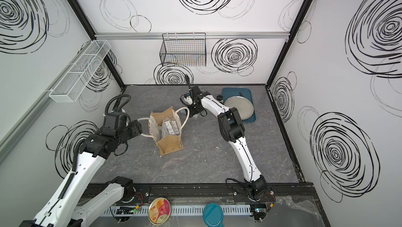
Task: Put the compass set into the canvas bag
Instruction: Pick up the compass set at the center of the board.
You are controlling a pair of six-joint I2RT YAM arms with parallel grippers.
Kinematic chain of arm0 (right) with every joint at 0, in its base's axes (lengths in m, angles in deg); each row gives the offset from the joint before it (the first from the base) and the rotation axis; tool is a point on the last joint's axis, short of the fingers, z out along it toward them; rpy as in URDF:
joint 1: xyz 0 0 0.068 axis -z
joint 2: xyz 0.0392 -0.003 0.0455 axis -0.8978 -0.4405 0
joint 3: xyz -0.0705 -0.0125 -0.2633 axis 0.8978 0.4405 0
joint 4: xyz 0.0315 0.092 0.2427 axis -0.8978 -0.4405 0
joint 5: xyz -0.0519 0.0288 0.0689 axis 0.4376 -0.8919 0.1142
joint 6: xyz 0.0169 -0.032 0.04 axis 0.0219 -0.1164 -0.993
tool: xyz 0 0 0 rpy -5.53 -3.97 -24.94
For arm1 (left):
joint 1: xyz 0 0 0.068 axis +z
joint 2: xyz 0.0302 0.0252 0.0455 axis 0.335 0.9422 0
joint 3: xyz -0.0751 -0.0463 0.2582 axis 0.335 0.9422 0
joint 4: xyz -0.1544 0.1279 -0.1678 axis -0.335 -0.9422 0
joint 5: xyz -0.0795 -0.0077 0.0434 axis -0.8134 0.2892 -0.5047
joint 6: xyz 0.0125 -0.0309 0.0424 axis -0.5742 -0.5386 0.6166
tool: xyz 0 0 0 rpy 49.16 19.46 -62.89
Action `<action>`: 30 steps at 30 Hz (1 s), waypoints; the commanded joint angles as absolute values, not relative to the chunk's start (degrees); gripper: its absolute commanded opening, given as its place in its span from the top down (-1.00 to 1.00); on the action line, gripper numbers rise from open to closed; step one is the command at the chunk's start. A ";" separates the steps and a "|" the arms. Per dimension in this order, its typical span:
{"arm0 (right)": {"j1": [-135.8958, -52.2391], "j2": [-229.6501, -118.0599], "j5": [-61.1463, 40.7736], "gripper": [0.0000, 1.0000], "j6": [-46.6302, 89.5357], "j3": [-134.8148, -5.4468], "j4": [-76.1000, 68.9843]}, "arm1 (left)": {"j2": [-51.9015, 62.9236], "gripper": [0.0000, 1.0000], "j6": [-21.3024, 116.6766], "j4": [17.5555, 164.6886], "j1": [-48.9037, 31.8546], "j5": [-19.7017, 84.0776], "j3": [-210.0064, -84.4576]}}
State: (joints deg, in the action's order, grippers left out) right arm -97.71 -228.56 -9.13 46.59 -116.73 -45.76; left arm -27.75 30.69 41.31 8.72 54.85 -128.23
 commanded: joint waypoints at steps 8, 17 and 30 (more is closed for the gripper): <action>-99.20 -231.62 -2.02 -0.23 40.38 -118.79 -51.93 | -27.62 -0.38 32.11 42.99 6.48 57.31 -129.85; -99.03 -227.17 -2.21 0.10 37.69 -116.70 -53.31 | -27.89 -0.39 33.06 44.88 5.95 57.28 -128.29; -95.92 -207.62 -2.12 0.20 33.50 -116.70 -60.89 | -27.32 -0.41 38.14 45.21 6.95 61.56 -129.84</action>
State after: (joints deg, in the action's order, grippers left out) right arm -95.15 -213.91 -2.50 34.26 -114.72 -56.89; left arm -27.68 36.39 42.82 6.32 59.97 -128.23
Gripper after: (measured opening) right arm 0.451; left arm 0.701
